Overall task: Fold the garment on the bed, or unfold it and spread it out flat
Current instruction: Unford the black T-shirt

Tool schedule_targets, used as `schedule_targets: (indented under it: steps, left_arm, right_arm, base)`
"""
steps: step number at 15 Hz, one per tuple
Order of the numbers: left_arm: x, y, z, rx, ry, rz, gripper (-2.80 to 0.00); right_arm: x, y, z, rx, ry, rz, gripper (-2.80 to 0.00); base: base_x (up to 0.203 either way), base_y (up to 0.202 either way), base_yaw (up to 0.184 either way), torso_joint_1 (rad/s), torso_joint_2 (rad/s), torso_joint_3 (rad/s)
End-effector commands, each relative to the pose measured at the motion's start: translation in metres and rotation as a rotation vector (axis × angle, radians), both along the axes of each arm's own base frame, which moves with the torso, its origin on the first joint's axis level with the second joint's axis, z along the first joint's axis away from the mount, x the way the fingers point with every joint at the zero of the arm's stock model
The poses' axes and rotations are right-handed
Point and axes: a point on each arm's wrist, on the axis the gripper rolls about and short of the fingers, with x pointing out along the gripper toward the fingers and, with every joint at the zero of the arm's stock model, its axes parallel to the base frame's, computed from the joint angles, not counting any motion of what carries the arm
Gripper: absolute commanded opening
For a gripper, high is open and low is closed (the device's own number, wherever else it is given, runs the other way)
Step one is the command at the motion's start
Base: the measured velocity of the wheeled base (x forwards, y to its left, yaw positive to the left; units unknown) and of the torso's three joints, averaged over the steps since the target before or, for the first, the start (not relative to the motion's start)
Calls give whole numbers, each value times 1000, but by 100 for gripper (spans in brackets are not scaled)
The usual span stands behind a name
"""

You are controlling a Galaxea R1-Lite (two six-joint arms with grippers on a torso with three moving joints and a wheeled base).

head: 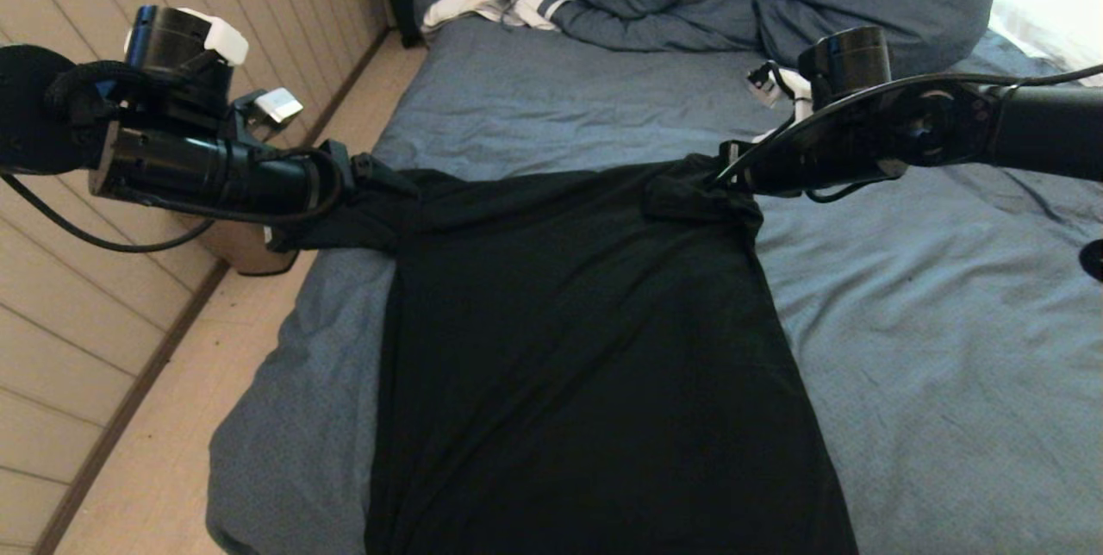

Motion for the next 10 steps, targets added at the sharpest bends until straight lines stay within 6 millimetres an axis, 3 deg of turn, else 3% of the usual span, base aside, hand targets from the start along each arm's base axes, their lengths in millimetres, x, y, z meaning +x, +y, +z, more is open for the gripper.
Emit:
schedule_targets:
  steps: [1,4,5,10]
  left_arm:
    - [1,-7,-15,1,16,-22,0]
    - [-7,-15,-27,2,8,-51,0]
    - [-9,-17,-27,-1,7,-56,0]
    - [-12,-20,-34,-3,9,-68,0]
  right_arm:
    - [15,7,-15,-22,-16,-40,-280]
    - [25,21,-27,-30,-43,-38,-280]
    - [26,33,-32,-39,-39,-24,0]
    - [40,39,-54,-115,-61,-52,0]
  base:
    - [0,0,0,0,0,0]
    - [0,0,0,0,0,0]
    - [0,0,0,0,0,0]
    - [0,0,0,0,0,0]
